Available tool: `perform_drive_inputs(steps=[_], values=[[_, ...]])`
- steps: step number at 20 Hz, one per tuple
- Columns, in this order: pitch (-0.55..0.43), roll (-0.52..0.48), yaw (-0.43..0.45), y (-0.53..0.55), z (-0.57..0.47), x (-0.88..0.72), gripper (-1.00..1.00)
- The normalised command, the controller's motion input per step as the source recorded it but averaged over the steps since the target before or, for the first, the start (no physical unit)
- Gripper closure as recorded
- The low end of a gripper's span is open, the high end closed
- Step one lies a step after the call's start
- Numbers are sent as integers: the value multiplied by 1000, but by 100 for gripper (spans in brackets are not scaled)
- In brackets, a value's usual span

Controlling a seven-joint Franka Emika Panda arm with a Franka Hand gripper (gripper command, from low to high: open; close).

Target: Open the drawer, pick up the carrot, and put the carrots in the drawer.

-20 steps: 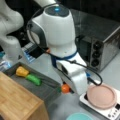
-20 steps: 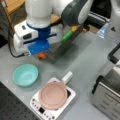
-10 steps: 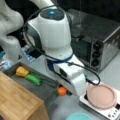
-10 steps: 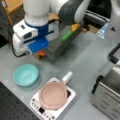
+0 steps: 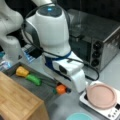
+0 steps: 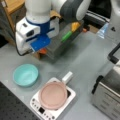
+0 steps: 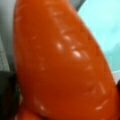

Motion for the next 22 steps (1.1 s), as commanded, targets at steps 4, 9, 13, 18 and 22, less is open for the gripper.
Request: perform_drive_inputs(steps=[4,9,13,18,22], values=[[-203,121,123,-12,-185,-372,100],[-216,136,24,-31,-187,-358,100],[-223,124,-9,-40,-165,-408,100],[-230,116,-13,-39,-158,-479,100],[-235,117,-10,-20,-149,-493,100]])
